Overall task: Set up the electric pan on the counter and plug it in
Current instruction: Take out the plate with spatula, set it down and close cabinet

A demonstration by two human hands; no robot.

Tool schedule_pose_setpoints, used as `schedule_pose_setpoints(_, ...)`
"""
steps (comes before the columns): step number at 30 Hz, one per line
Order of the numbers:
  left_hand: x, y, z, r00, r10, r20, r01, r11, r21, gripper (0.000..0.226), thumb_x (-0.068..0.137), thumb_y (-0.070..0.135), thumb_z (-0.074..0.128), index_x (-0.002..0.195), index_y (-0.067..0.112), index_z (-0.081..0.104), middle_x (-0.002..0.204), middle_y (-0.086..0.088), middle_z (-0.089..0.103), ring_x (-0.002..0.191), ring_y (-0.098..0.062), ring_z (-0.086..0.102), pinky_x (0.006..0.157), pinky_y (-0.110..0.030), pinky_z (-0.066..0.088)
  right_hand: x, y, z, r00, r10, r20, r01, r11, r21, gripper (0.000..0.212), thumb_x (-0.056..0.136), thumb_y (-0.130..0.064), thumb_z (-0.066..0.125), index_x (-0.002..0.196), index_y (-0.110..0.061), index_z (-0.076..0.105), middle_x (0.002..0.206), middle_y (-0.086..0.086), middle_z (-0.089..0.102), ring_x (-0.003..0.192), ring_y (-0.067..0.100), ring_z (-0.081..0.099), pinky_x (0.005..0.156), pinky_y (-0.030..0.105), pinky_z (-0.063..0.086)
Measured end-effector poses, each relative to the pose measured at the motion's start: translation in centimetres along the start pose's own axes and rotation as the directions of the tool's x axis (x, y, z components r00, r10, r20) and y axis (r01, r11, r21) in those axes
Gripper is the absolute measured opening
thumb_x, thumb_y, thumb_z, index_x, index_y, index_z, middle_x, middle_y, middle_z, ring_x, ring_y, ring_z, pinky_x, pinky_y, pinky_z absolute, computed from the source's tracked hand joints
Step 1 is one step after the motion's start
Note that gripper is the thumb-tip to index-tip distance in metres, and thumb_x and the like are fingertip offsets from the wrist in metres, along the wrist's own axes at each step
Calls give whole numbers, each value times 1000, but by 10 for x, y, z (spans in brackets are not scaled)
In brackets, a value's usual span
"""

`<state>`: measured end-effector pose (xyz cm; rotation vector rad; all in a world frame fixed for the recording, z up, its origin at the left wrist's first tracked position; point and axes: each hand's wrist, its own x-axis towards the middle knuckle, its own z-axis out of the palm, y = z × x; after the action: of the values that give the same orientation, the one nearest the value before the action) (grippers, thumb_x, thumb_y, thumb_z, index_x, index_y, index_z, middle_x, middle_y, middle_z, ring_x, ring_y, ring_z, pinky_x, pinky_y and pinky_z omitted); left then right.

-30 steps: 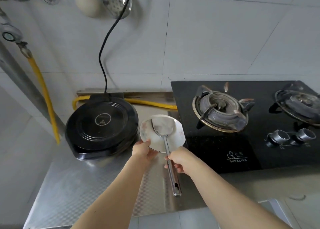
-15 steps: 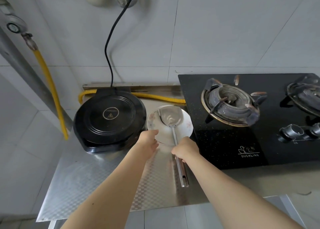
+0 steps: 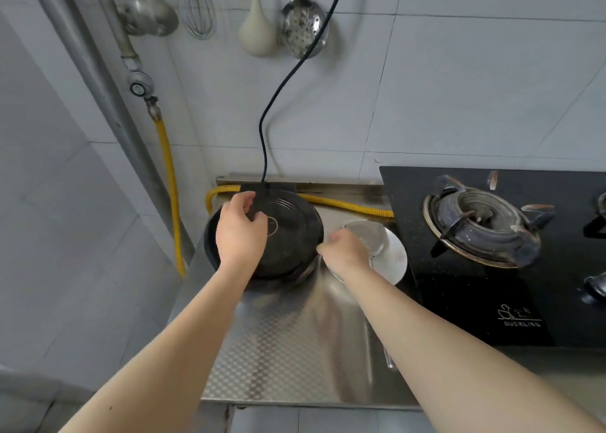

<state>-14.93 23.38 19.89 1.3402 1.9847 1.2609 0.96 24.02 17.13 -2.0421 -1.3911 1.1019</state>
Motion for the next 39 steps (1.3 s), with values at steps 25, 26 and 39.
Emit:
schedule_pose_setpoints(25,48,-117,-22,795,-501,343,561,822,-100,109,64,25,87,150,30,20,145,-4,44,128,-32,47,98,-52,49,32,-7,40,963,-100,249,150,970,-191,104,83,-41,71,154,-33,-4,162,9,16,142,29,34,110,36,36)
schedule_pose_setpoints(26,47,-116,-21,797,-500,339,559,823,-101,108,65,24,86,150,29,19,146,-4,44,129,-33,47,99,-52,48,33,-6,38,961,-103,256,153,971,-186,104,83,-40,71,154,-33,-4,162,9,17,142,29,34,110,37,35)
schedule_pose_setpoints(39,56,-110,-19,801,-518,301,549,835,-24,99,70,25,83,148,22,22,147,-8,40,131,-34,43,104,-50,44,43,-2,34,945,-140,296,210,953,-219,109,79,-46,74,154,-35,-5,161,10,20,141,30,36,110,39,38)
